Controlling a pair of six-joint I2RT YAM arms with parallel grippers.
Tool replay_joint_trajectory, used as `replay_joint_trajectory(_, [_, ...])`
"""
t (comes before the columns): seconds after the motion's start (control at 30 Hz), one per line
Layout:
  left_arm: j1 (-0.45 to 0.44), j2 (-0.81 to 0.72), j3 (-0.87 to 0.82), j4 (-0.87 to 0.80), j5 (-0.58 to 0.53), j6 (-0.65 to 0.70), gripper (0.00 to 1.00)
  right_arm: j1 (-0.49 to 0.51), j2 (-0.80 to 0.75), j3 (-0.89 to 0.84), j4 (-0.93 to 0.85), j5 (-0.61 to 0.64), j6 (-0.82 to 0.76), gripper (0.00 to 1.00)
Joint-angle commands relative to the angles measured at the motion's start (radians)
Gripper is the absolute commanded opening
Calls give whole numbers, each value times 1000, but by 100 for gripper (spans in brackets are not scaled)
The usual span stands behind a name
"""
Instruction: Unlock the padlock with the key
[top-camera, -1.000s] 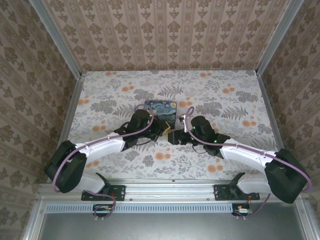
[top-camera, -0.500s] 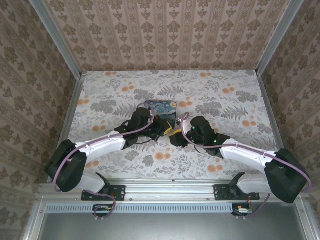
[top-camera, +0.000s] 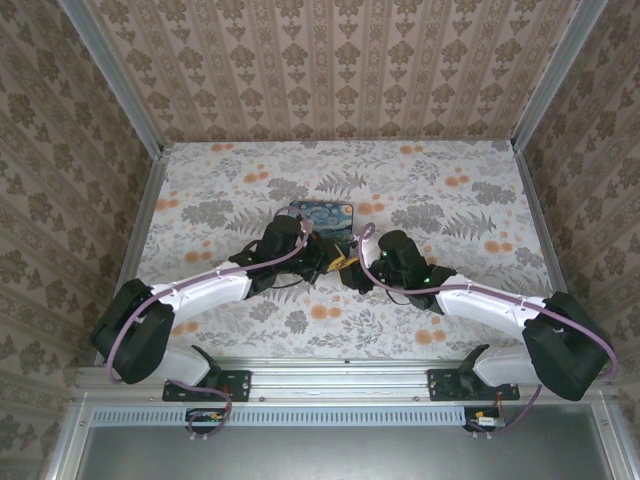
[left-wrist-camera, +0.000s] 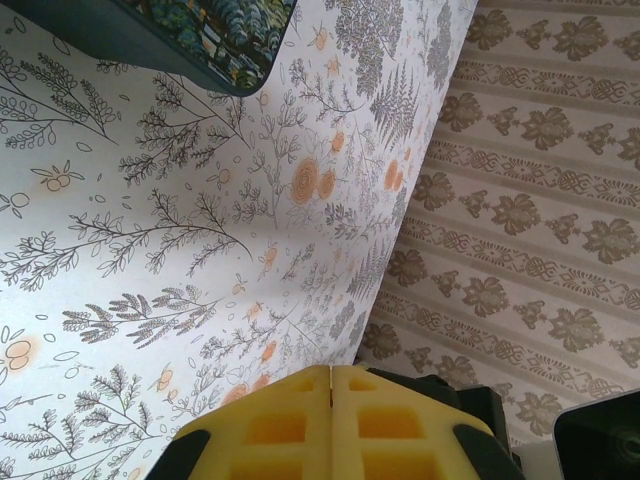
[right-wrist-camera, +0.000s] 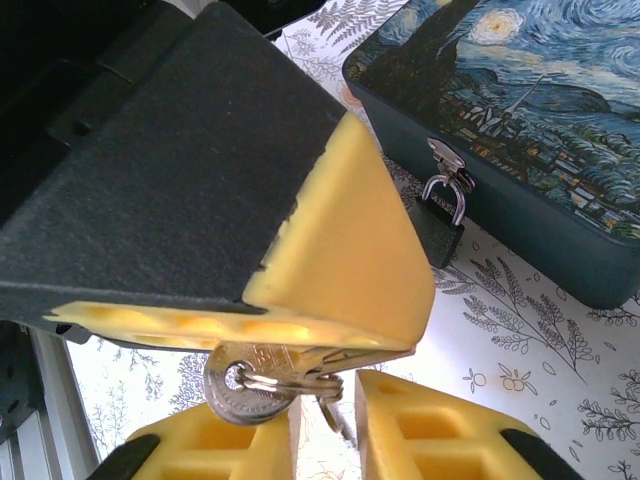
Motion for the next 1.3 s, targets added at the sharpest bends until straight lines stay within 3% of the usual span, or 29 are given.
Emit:
replay_joint_trajectory(0.0, [5, 21, 20, 10, 21, -22, 0, -7, 3, 33, 40, -20, -7, 15])
replay_joint_trajectory(0.23, [6, 31, 12, 20, 11, -34, 0, -7, -3, 30, 32, -70, 22, 6])
replay_joint_trajectory(0.47, [57, 14, 46, -91, -6, 86, 41, -9, 7, 10, 53, -116, 230, 6])
replay_joint_trajectory(0.6, [125, -23, 51, -198, -9, 206, 52, -17, 21, -14, 90, -71, 434, 5])
replay_joint_trajectory(0.77, [143, -67, 56, -297, -10, 390, 42, -27, 36, -33, 129, 70, 746, 5])
replay_joint_trajectory(0.9, [117, -101, 25, -279, -1, 449, 32, -40, 36, -54, 163, 173, 996, 4])
replay_joint_trajectory(1.03, [80, -81, -18, -143, 89, 405, 27, -42, 35, -65, 164, 268, 1169, 2])
replay_joint_trajectory(1.27, [18, 67, -23, 130, 193, 257, 19, -40, 55, -77, 165, 333, 1322, 3])
